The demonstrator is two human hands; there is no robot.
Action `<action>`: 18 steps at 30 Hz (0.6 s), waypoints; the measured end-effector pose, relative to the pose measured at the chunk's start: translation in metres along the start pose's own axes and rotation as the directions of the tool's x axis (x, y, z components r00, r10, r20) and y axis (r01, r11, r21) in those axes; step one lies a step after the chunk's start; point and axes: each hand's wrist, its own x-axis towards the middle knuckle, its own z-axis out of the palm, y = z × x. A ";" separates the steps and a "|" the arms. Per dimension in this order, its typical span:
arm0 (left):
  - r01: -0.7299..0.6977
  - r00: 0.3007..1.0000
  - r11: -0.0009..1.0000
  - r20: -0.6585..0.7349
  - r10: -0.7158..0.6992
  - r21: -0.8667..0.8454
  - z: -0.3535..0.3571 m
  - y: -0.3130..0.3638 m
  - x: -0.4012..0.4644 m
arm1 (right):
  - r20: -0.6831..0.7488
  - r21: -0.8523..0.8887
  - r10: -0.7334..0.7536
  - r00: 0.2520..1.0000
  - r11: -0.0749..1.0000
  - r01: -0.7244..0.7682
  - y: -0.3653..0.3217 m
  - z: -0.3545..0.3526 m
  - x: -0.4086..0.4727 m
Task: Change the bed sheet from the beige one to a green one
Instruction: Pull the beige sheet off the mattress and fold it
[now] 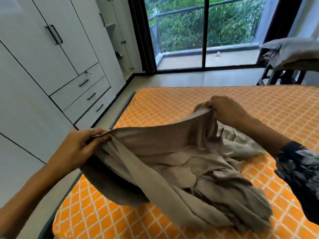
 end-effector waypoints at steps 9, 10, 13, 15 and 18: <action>0.076 0.993 0.997 0.088 -0.075 -0.006 0.005 -0.014 -0.017 | 0.399 0.327 0.211 0.893 0.877 -0.353 -0.038 0.111 -0.057; 0.078 0.993 0.997 0.092 -0.077 -0.009 0.004 -0.014 -0.019 | 0.498 0.417 0.217 0.840 0.789 -0.451 -0.045 0.128 -0.064; 0.068 0.989 0.998 0.129 -0.070 0.018 0.004 -0.008 -0.024 | 0.761 0.505 0.152 0.631 0.471 -0.723 -0.073 0.173 -0.086; 0.066 0.983 0.997 0.169 -0.072 0.040 0.006 -0.003 -0.024 | 0.789 0.523 0.129 0.600 0.370 -0.768 -0.089 0.191 -0.099; 0.059 0.978 0.996 0.198 -0.070 0.062 0.005 0.000 -0.024 | 0.719 0.613 0.087 0.689 0.387 -0.689 -0.109 0.208 -0.114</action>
